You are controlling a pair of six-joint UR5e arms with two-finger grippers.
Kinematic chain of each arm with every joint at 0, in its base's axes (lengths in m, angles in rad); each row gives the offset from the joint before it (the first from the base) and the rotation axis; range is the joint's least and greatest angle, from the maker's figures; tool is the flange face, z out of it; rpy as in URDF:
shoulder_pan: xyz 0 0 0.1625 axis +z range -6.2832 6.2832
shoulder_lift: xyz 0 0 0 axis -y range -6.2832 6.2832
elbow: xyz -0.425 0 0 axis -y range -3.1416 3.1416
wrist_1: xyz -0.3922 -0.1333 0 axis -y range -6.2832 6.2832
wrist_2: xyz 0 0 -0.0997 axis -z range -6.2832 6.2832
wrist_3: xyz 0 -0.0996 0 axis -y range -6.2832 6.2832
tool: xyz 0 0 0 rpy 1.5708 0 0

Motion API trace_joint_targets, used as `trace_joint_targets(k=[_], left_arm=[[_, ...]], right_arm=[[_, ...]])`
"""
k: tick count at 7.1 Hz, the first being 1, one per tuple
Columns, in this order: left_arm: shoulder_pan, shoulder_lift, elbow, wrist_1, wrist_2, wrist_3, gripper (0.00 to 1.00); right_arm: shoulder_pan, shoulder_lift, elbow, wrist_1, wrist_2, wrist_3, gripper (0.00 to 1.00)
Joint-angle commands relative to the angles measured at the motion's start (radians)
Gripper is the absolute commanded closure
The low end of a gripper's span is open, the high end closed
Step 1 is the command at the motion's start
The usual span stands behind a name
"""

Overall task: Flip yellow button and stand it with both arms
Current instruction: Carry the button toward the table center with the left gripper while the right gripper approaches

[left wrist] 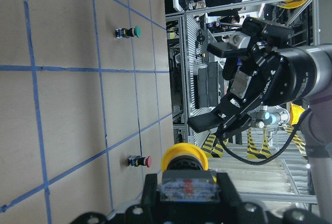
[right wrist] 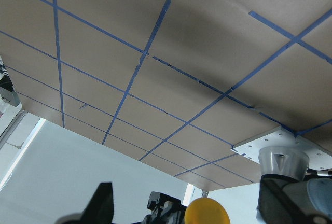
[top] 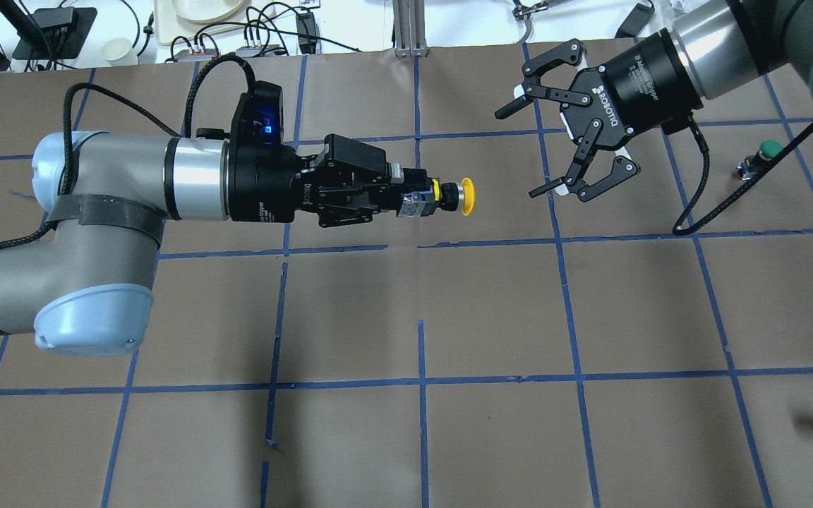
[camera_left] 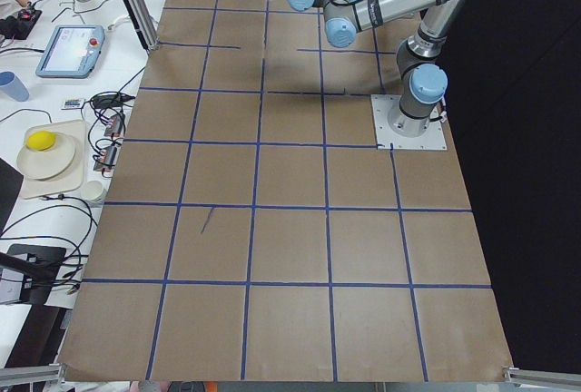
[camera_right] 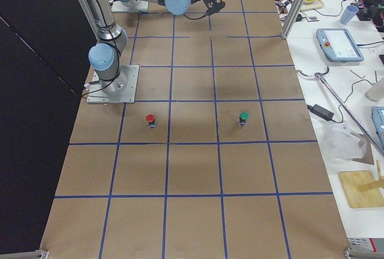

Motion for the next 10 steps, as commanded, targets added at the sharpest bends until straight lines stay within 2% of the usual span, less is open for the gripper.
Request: trace_joint_targets(k=[1, 3, 4, 5, 7, 8, 10], left_arm=[[-0.002, -0.005, 0.000, 0.015, -0.029, -0.043, 0.98], [-0.002, -0.016, 0.000, 0.030, -0.050, -0.042, 0.98], [-0.002, -0.018, 0.000, 0.038, -0.050, -0.042, 0.98], [-0.002, -0.018, 0.000, 0.038, -0.050, -0.042, 0.98], [-0.002, -0.016, 0.000, 0.041, -0.047, -0.038, 0.98], [-0.002, -0.016, 0.000, 0.041, -0.047, -0.037, 0.98], [-0.002, -0.015, -0.001, 0.042, -0.041, -0.038, 0.98]], right_arm=[[0.004, -0.044, 0.000, 0.079, 0.026, -0.004, 0.00], [0.038, -0.044, 0.002, 0.105, 0.036, -0.012, 0.00], [0.039, -0.029, 0.013, 0.098, 0.109, -0.013, 0.00], [0.038, -0.027, 0.026, 0.096, 0.132, -0.015, 0.00], [0.039, -0.020, 0.042, 0.098, 0.134, -0.013, 0.00], [0.038, -0.014, 0.063, 0.101, 0.160, -0.009, 0.03], [0.038, -0.018, 0.068, 0.101, 0.172, -0.005, 0.19]])
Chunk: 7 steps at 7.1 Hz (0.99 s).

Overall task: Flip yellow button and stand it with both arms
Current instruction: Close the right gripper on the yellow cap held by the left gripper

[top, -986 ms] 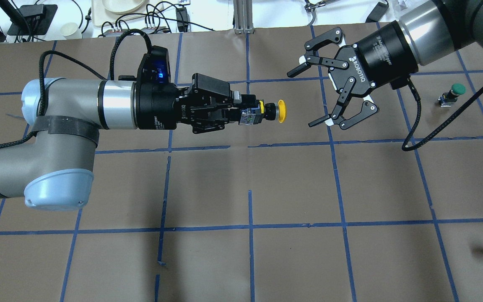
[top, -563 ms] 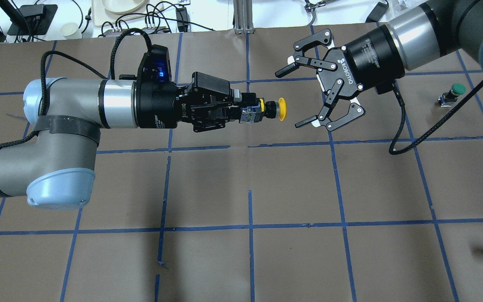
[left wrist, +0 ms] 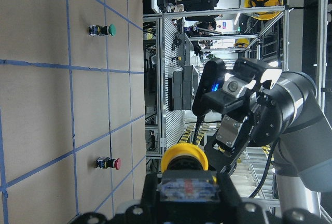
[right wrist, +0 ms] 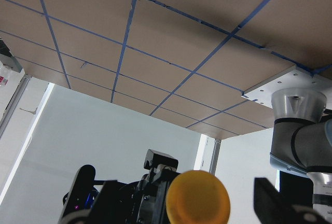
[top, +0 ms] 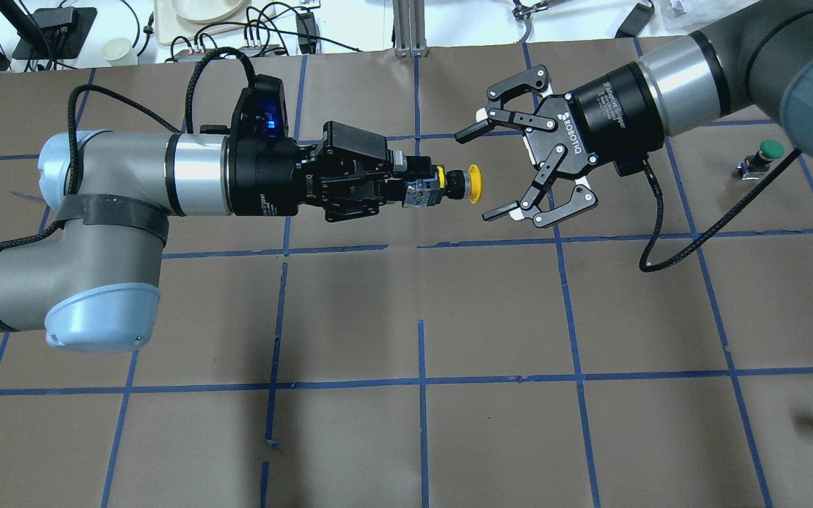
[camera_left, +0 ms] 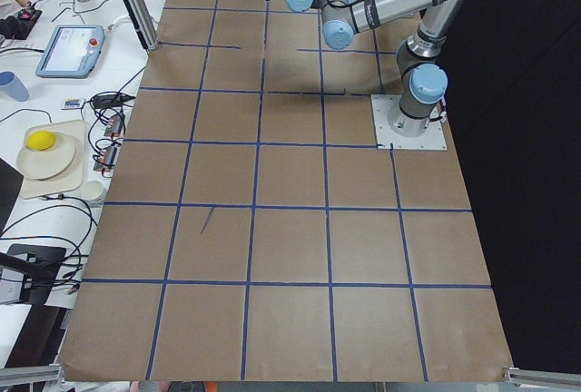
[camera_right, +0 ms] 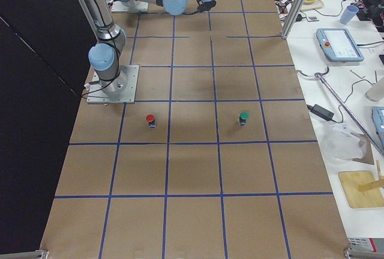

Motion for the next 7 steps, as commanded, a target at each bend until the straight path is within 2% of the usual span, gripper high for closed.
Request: trace_joint_targets(k=[1, 2, 3, 4, 5, 7], left_arm=[[0.000, 0.000, -0.001, 0.001, 0.003, 0.001, 0.98], [0.000, 0.000, -0.002, 0.001, 0.003, 0.001, 0.98], [0.000, 0.000, -0.002, 0.002, 0.003, 0.001, 0.98], [0.000, 0.001, -0.001, 0.002, 0.003, 0.001, 0.98], [0.000, 0.001, -0.001, 0.002, 0.003, 0.001, 0.98], [0.000, 0.000, -0.001, 0.002, 0.006, 0.001, 0.98]], right_arm=[[0.000, -0.003, 0.004, 0.003, 0.010, 0.004, 0.19], [0.000, 0.001, 0.005, 0.005, 0.013, 0.004, 0.19], [0.000, -0.003, 0.004, 0.005, 0.013, 0.004, 0.29], [0.000, 0.001, 0.004, 0.005, 0.013, 0.001, 0.50], [-0.002, 0.000, 0.004, 0.005, 0.013, -0.002, 0.62], [-0.002, -0.002, 0.005, 0.008, 0.013, -0.002, 0.78]])
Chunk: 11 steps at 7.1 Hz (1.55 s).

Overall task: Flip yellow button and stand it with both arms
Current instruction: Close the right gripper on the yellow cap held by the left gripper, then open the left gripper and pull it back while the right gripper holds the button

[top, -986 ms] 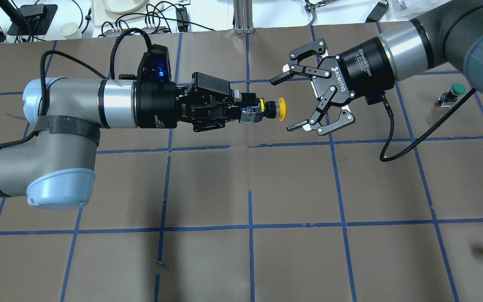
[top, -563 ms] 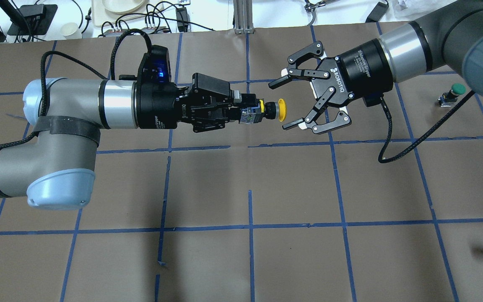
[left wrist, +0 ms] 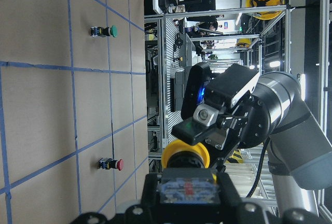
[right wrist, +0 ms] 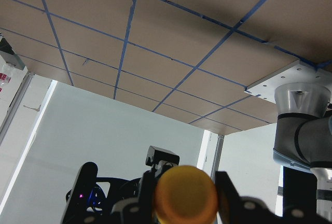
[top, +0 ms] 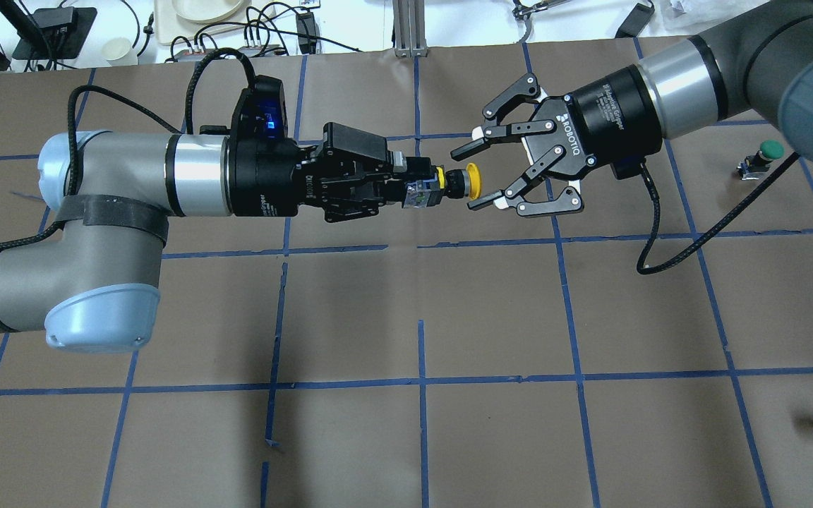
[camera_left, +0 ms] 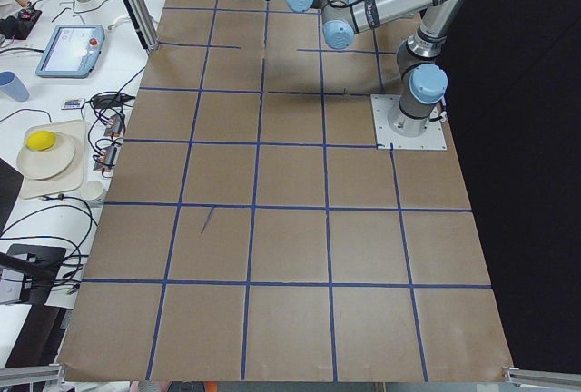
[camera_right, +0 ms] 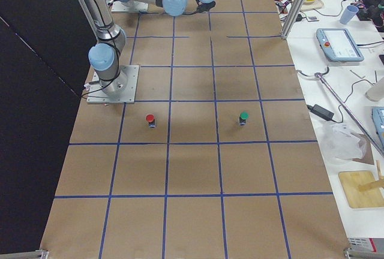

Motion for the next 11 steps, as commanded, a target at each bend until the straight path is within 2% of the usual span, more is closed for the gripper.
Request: trace_joint_targets(k=[1, 2, 5, 6, 7, 9, 10, 11], left_arm=[[0.000, -0.001, 0.002, -0.002, 0.005, -0.022, 0.74], [0.000, -0.001, 0.003, 0.000, 0.003, -0.083, 0.01], [0.000, 0.000, 0.007, 0.000, 0.006, -0.097, 0.00], [0.004, 0.000, 0.016, -0.002, 0.023, -0.094, 0.00], [0.006, 0.000, 0.037, 0.000, 0.126, -0.091, 0.00], [0.004, 0.000, 0.086, -0.015, 0.333, -0.090, 0.00], [0.003, -0.001, 0.118, -0.021, 0.426, -0.093, 0.00], [-0.002, -0.004, 0.179, -0.064, 0.577, -0.094, 0.00]], right_arm=[[0.000, -0.002, 0.001, 0.002, 0.000, 0.000, 0.80], [-0.002, -0.002, 0.000, 0.003, 0.000, 0.000, 0.81], [-0.017, 0.006, -0.008, -0.006, -0.011, -0.002, 0.85], [-0.041, 0.006, -0.010, -0.020, -0.047, -0.007, 0.87], [-0.093, 0.005, -0.011, -0.079, -0.140, -0.007, 0.90], [-0.164, 0.005, -0.020, -0.124, -0.336, -0.061, 0.94], [-0.172, 0.012, -0.020, -0.205, -0.430, -0.074, 0.99], [-0.174, 0.044, -0.016, -0.307, -0.498, -0.109, 0.98]])
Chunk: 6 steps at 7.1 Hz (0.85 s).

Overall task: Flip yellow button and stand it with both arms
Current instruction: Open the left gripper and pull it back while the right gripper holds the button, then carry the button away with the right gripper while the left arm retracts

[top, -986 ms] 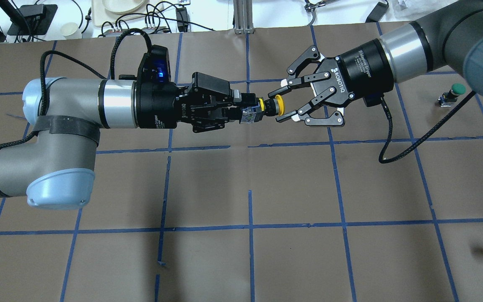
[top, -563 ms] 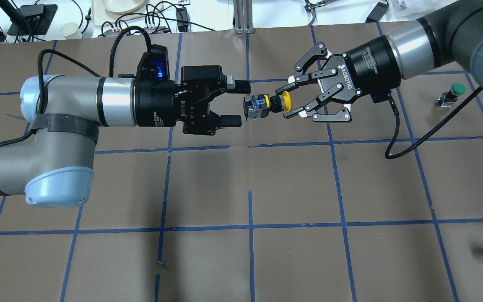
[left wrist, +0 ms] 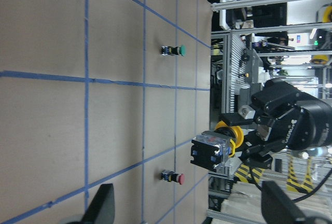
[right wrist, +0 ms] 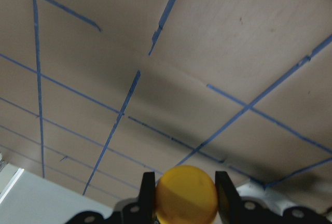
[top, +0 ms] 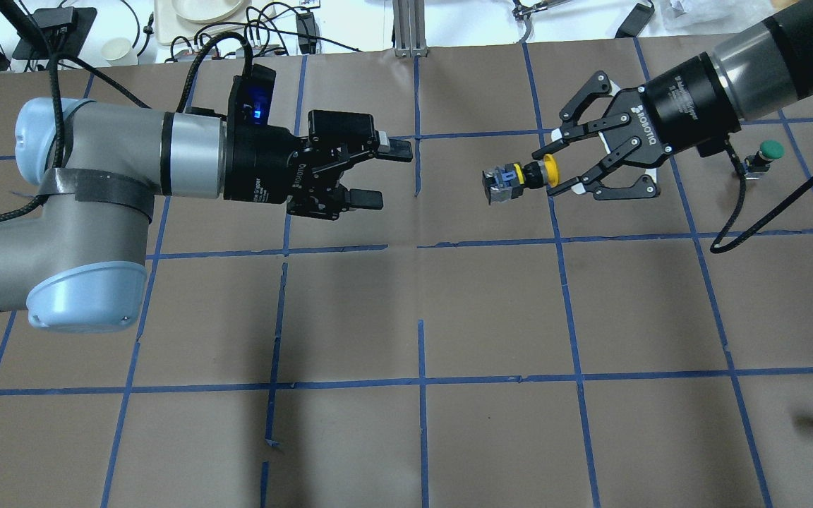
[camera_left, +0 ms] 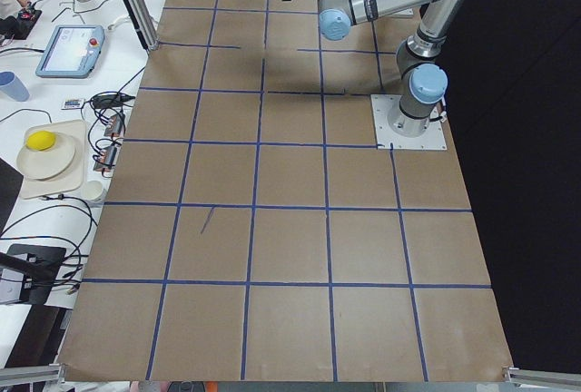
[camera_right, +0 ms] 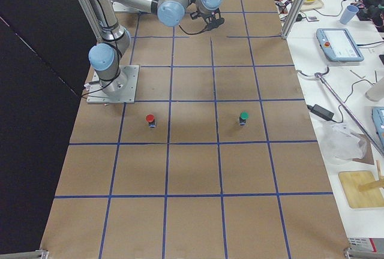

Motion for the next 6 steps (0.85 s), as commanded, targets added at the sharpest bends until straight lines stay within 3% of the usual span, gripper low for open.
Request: trace_joint_targets(k=[1, 2, 3, 4, 5, 6], left_arm=[[-0.022, -0.004, 0.125, -0.134, 0.263, 0.000, 0.00], [-0.037, -0.019, 0.202, -0.241, 0.427, 0.013, 0.00], [-0.042, -0.033, 0.265, -0.339, 0.547, 0.015, 0.00], [-0.041, -0.035, 0.310, -0.437, 0.724, 0.051, 0.00], [-0.036, -0.036, 0.319, -0.467, 0.816, 0.190, 0.00], [-0.033, -0.035, 0.322, -0.480, 0.836, 0.216, 0.00]], right_arm=[[-0.009, 0.051, 0.012, -0.158, -0.165, -0.117, 0.99], [-0.011, 0.055, 0.013, -0.171, -0.304, -0.133, 0.99], [-0.012, 0.060, 0.018, -0.175, -0.383, -0.138, 0.99], [-0.013, 0.084, 0.027, -0.216, -0.470, -0.129, 0.99], [-0.014, 0.098, 0.041, -0.299, -0.632, -0.129, 0.99], [-0.037, 0.114, 0.064, -0.334, -0.754, -0.132, 0.99]])
